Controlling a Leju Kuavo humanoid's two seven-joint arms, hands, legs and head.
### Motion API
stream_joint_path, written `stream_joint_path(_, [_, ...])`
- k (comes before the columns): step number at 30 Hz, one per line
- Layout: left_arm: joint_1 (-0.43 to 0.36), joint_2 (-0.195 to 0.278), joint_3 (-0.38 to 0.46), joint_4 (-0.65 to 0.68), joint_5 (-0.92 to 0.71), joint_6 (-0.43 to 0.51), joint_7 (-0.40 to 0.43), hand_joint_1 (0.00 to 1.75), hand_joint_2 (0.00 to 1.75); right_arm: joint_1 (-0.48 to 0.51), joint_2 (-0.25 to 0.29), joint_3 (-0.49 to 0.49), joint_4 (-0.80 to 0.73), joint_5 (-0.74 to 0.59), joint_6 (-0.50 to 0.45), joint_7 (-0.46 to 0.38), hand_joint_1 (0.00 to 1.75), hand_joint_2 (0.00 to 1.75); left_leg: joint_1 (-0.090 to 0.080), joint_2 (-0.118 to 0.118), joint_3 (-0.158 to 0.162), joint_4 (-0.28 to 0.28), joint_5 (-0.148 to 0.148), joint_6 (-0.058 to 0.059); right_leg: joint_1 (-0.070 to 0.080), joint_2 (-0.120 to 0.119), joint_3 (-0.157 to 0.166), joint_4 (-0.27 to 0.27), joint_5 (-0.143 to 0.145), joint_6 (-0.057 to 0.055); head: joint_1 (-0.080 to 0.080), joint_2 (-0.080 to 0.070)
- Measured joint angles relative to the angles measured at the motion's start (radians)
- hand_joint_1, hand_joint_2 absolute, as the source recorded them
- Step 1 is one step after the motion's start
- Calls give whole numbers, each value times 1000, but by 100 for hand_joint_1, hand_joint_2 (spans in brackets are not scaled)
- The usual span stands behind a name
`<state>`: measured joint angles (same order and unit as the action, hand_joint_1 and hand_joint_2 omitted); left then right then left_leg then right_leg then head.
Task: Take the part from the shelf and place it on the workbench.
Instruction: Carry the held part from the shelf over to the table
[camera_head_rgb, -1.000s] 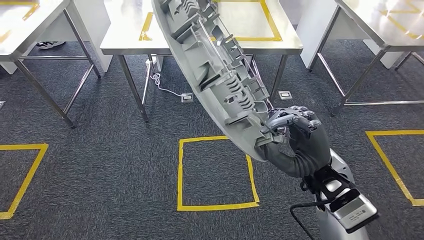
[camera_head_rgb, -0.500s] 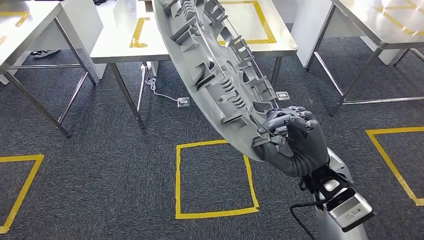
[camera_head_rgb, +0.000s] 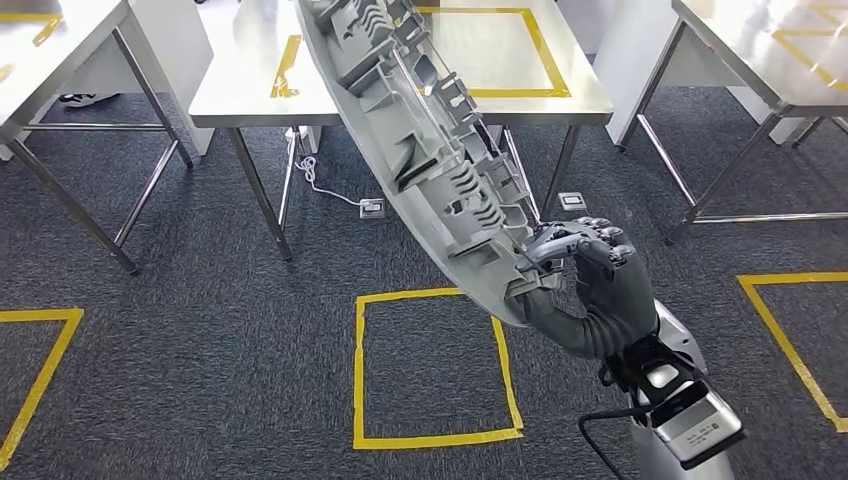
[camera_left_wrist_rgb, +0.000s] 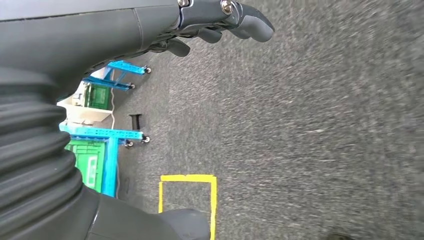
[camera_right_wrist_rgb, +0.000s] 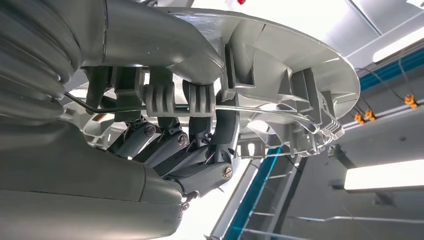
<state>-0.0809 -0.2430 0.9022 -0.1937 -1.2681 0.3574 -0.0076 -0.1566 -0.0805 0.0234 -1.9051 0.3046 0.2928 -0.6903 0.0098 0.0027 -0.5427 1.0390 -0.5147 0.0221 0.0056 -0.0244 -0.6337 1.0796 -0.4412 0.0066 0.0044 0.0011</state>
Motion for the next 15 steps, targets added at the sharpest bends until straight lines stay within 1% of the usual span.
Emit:
stream_joint_path(1, [-1,0,0,0,-1,0,-1,0,175,0,0,0,-1,-1,-1,0,175,175,-1,3,4,-1,-5,-5,6,-10,14,-37,10,-6,0,0])
stream_joint_path(2, [-1,0,0,0,-1,0,-2,0,175,2,0,0,-2,-2,-1,0,175,175,-2,7,5,-3,-8,-10,10,-15,17,-50,5,-11,1,0])
stream_joint_path(3, [-1,-1,0,0,-2,0,-2,0,175,3,0,0,-4,-3,-2,-1,175,175,-3,12,9,-6,-11,-16,13,-10,17,-55,0,-14,1,0])
stream_joint_path(4, [-2,-1,0,0,-2,0,-1,0,175,6,0,0,-6,-6,-3,-1,175,175,-5,19,13,-10,-15,-22,10,-3,20,-58,-1,-18,1,0])
stream_joint_path(5, [-2,-1,0,-1,-2,0,0,0,175,9,0,0,-9,-8,-3,0,175,175,-5,21,18,-8,-19,-27,6,4,27,-64,-1,-21,2,0])
stream_joint_path(6, [-2,0,0,-1,-2,0,1,0,175,11,0,0,-12,-12,-3,0,175,175,-6,19,15,7,-29,-32,2,9,36,-70,-2,-26,0,0])
stream_joint_path(7, [-3,0,0,-1,-2,0,0,0,175,13,0,0,-14,-15,-4,0,175,175,-6,14,-2,46,-48,-36,-3,12,46,-76,-4,-31,-1,0])
stream_joint_path(8, [-3,0,0,-1,-2,1,-1,0,175,14,0,0,-16,-17,-4,0,175,175,-5,7,-33,106,-72,-40,-4,15,53,-78,-8,-35,-3,0])
stream_joint_path(9, [-3,1,0,-1,-2,1,-2,0,175,16,0,0,-16,-19,-5,0,175,175,-4,3,-77,178,-97,-42,-5,18,59,-78,-12,-39,-4,0])
stream_joint_path(10, [-2,1,0,-1,-1,1,-3,0,175,17,0,0,-16,-19,-6,0,175,175,-3,2,-120,241,-111,-44,-5,23,64,-77,-17,-40,-4,0])
stream_joint_path(11, [0,2,0,-1,-1,1,-2,0,175,18,0,0,-16,-20,-7,0,175,175,-3,2,-150,275,-107,-45,-5,28,69,-77,-22,-40,-4,0])
stream_joint_path(12, [2,3,0,-1,-1,1,-1,0,175,18,0,0,-16,-22,-8,0,175,175,-3,2,-161,269,-80,-45,-5,33,76,-77,-28,-39,-5,0])
stream_joint_path(13, [4,3,0,-1,-1,1,0,0,175,18,0,0,-16,-23,-10,0,175,175,-3,2,-152,223,-36,-44,-5,37,85,-76,-35,-37,-5,0])
stream_joint_path(14, [4,4,0,-1,-1,1,1,0,175,18,0,0,-16,-24,-12,0,175,175,-3,1,-129,152,14,-42,-5,39,95,-75,-43,-33,-5,0])
stream_joint_path(15, [4,4,0,-1,-1,1,0,0,175,18,0,0,-16,-25,-14,0,175,175,-4,1,-102,80,49,-39,-3,41,102,-73,-52,-29,-5,0])
